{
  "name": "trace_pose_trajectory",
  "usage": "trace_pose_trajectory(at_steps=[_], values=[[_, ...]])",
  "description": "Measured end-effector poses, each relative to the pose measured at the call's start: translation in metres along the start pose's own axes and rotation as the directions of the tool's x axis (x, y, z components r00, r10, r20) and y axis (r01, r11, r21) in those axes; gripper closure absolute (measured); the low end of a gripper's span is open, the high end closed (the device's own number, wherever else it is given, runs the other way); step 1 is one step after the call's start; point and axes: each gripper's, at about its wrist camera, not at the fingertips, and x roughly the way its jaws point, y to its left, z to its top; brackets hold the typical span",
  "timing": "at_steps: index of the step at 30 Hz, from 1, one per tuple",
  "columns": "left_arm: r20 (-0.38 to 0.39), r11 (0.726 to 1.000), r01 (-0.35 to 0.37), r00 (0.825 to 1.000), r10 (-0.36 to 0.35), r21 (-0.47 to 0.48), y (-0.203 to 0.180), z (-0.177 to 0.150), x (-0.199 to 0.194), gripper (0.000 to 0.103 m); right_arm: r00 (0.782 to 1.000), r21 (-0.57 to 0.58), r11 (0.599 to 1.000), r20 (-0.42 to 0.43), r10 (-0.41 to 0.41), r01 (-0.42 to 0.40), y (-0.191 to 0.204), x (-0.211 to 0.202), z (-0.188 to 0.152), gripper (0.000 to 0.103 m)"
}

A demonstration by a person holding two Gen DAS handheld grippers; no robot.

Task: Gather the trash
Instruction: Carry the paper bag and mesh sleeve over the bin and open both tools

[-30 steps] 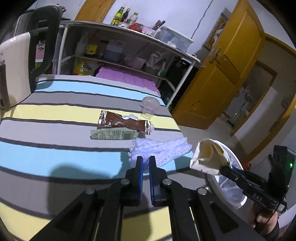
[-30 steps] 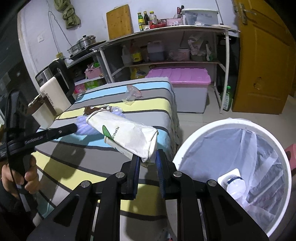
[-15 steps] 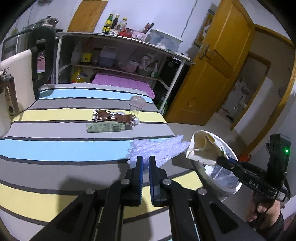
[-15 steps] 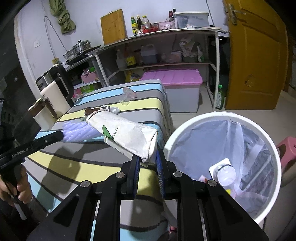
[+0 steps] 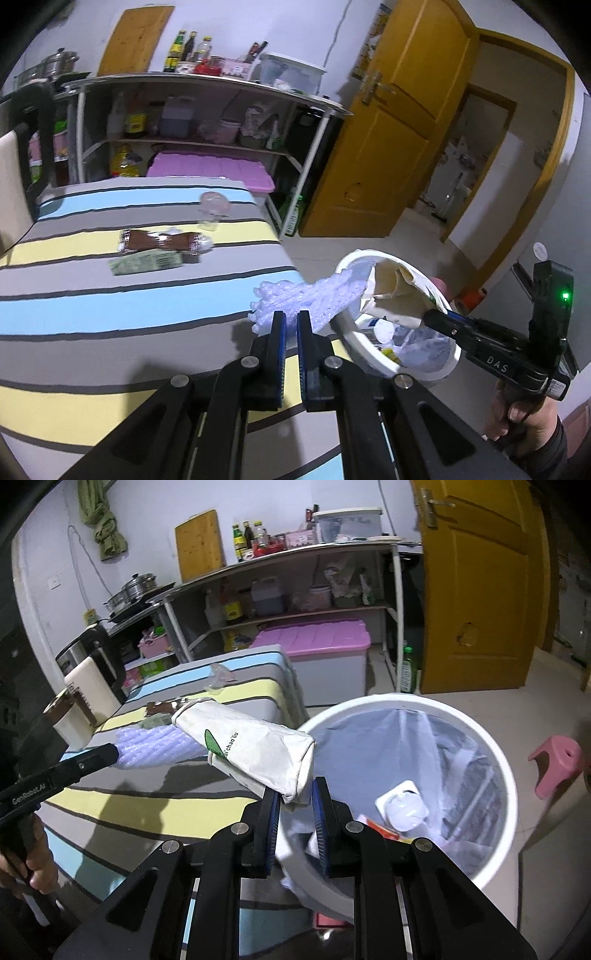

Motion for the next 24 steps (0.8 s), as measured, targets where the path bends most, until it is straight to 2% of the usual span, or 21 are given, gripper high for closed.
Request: trace_pose_trajectory(at_steps=[10, 24], values=[[-0.038, 0.997, 0.053, 0.998, -0.051, 0.057, -0.035, 0.007, 0.037, 0.097, 0.997, 0.078, 0.994, -0.004, -0.077, 0.077, -0.047, -0.008, -0.006, 0.085], [-0.1, 0.987, 0.106, 0.991, -0.094, 0.121, -0.073, 0.007, 0.079, 0.098, 0.989, 0.144, 0.979, -0.028, -0.144, 0.146, -0.088, -0.007, -0.012, 0.085]])
